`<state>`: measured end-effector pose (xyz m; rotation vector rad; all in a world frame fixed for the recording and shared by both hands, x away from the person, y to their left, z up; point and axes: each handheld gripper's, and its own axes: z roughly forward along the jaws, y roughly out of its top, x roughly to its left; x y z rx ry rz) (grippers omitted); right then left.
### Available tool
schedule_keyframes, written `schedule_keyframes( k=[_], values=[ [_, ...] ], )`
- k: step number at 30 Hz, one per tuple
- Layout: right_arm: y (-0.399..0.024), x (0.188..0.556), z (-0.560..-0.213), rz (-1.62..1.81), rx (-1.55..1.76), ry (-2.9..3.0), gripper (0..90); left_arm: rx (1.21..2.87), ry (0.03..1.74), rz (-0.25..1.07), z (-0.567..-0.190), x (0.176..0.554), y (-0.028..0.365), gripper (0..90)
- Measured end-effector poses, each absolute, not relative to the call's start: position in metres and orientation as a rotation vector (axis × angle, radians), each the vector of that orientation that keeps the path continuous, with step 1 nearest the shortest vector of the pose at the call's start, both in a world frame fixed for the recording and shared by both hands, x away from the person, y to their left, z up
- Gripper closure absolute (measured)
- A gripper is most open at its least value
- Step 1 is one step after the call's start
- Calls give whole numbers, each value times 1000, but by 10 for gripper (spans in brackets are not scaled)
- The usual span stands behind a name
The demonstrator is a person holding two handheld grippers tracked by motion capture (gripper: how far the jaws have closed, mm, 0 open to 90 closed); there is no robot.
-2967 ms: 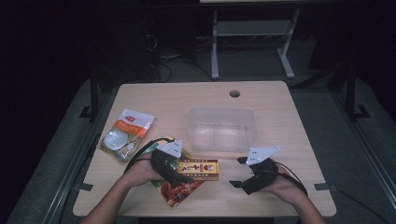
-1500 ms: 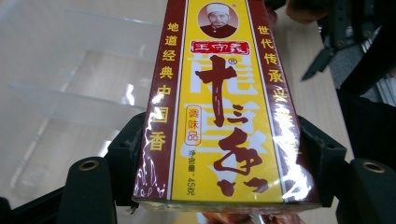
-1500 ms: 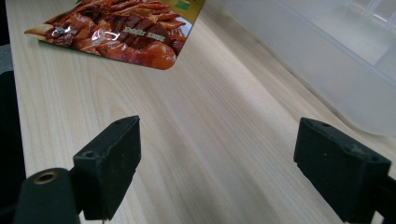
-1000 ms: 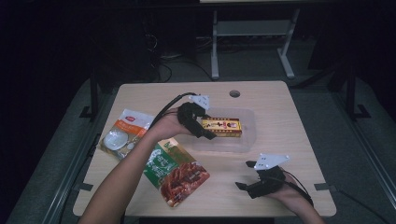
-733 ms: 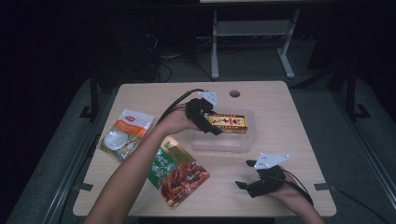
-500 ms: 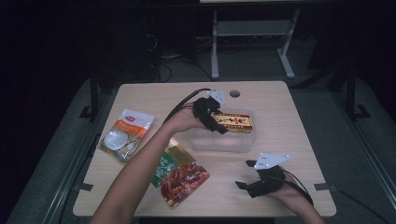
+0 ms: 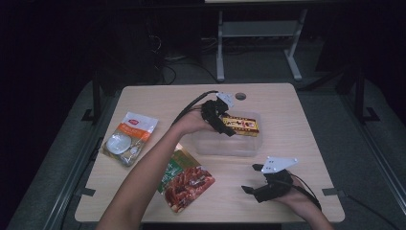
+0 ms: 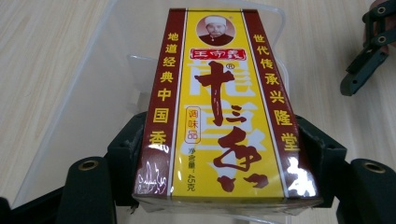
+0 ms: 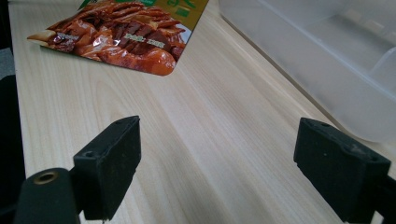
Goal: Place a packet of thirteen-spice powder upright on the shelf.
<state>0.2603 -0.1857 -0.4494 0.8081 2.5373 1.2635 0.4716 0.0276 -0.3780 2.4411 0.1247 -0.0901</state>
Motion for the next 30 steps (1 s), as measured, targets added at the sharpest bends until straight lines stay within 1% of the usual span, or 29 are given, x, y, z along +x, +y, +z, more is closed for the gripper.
schedule_keyframes(
  k=[4,18,30],
  values=[
    [-185,260,-449,1261,811,2541,144,2429,140,-91,-378,473,27,311],
    [-186,260,-449,1267,801,2537,144,2428,110,-71,-375,474,14,310],
    [-185,260,-450,1268,801,2546,144,2381,114,-51,-369,476,11,307]
  ],
)
